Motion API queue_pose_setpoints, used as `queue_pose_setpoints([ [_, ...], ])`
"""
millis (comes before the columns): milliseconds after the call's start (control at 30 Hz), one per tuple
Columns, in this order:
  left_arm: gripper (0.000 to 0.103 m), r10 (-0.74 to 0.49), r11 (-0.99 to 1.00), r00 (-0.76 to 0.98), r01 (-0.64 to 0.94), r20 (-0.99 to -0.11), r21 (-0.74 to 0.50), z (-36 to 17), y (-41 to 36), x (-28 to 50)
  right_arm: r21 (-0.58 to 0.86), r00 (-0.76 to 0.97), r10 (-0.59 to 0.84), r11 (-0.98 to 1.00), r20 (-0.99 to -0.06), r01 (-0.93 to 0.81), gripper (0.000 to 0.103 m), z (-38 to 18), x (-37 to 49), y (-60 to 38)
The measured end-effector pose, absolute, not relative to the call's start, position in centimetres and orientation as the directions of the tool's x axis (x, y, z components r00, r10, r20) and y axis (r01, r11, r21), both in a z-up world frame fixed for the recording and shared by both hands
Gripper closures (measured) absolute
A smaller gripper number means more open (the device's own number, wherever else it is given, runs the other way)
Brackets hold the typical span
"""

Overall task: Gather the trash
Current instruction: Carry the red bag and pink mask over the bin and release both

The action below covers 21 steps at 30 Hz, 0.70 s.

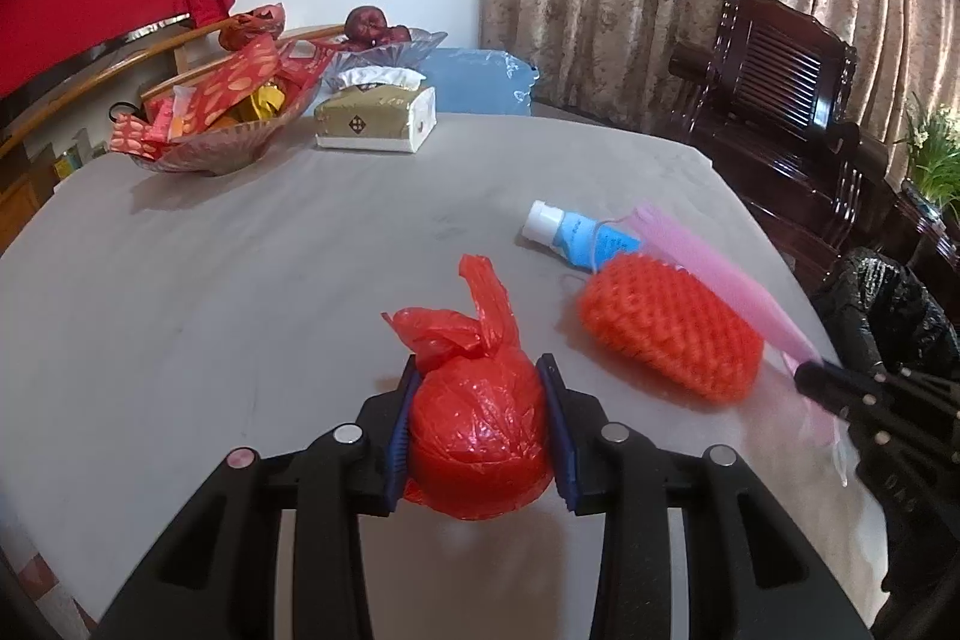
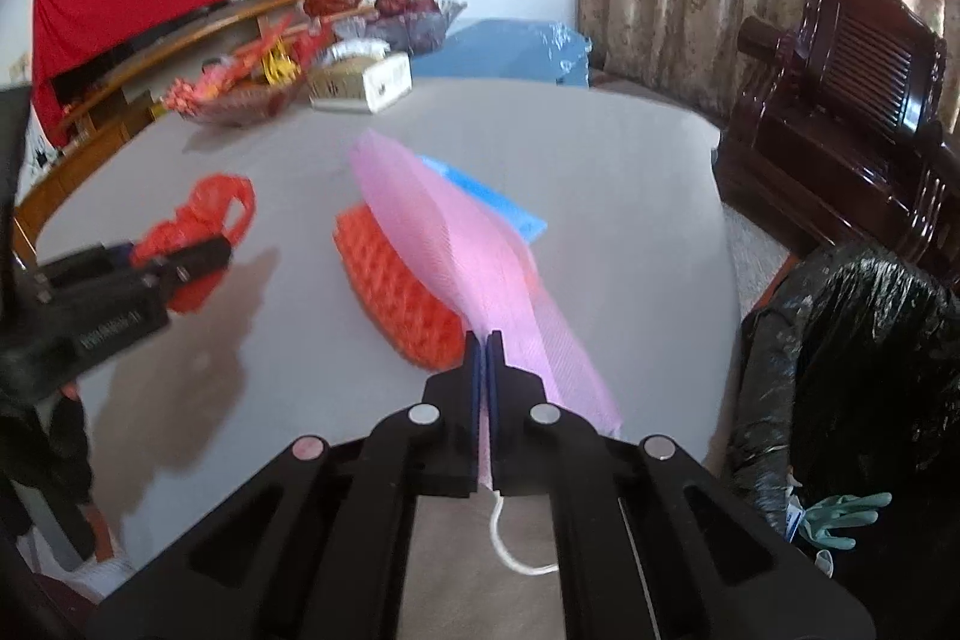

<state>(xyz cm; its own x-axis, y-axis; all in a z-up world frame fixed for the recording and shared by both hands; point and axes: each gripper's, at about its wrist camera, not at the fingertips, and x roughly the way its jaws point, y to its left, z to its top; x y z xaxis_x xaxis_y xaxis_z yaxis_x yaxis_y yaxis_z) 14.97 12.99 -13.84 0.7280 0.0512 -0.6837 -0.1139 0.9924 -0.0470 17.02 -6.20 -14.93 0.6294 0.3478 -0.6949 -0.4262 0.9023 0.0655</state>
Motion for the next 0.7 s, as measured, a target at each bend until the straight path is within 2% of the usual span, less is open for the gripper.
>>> queue_pose_setpoints([
  [700,0.066,-0.029,0.997,0.807,-0.022,-0.589,-0.08,-8.3,7.9,14.2,0.123,0.729,0.376,0.918,-0.572,-0.377,0.102,-7.5,14.8,-10.1],
])
